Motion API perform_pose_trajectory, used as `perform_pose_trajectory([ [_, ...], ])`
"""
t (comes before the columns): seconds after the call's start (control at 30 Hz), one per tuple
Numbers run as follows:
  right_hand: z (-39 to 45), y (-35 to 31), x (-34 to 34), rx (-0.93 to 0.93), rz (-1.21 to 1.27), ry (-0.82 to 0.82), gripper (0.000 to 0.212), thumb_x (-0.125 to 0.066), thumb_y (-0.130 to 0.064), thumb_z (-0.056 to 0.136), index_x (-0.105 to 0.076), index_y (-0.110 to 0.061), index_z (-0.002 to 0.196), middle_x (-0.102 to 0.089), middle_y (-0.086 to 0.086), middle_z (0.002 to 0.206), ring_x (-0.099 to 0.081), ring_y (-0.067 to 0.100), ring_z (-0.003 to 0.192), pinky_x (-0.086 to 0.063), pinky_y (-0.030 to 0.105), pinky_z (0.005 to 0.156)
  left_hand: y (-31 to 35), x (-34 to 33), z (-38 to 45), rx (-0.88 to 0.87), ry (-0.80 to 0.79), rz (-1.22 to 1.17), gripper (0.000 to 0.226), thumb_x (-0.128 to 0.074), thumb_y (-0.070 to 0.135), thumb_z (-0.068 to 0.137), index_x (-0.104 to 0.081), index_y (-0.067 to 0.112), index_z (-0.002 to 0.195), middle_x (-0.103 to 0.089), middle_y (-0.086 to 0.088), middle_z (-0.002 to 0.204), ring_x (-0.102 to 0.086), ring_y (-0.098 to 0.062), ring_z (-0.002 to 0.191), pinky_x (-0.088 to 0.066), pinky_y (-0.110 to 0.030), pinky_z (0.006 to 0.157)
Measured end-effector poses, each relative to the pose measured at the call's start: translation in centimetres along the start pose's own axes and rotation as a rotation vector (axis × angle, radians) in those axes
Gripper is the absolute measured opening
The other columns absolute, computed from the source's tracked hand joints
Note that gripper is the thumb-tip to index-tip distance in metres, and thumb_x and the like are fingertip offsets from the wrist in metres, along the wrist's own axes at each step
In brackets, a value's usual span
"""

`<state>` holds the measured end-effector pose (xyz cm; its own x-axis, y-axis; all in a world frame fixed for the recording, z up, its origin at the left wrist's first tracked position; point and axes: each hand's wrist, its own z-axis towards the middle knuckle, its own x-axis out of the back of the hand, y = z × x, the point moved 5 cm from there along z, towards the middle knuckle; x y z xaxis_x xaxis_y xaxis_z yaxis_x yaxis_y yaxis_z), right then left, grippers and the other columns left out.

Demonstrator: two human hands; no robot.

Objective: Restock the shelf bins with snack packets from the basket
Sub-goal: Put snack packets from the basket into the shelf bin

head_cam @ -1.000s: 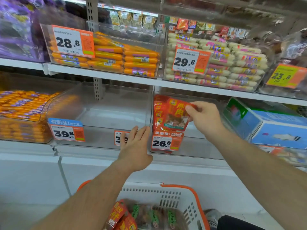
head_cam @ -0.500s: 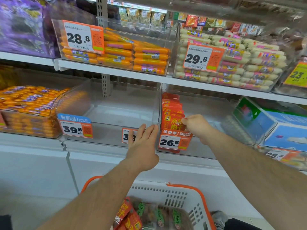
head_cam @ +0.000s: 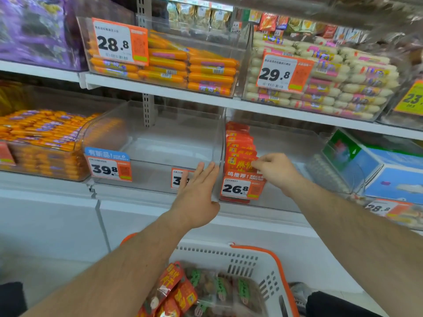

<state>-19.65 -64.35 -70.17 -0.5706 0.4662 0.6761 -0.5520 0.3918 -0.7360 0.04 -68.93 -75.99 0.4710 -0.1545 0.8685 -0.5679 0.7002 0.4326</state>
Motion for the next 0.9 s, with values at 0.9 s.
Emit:
perform_pose_trajectory([
  [0.9, -23.3, 13.1, -29.9, -0.061, -0.527, -0.992, 0.024, -0.053, -0.017, 0.094, -0.067, -0.002, 0.082, -0.066, 0.014, 0.084, -0.064, 0.033, 0.087, -0.038, 0.028, 0.057, -10.0, -11.4, -18.5, 0.578, -0.375, -0.415, 0.042, -0.054, 0.007, 0.088, -0.061, 0.014, 0.129, -0.061, -0.003, 0.131, -0.055, -0.017, 0.123, -0.041, -0.027, 0.105],
])
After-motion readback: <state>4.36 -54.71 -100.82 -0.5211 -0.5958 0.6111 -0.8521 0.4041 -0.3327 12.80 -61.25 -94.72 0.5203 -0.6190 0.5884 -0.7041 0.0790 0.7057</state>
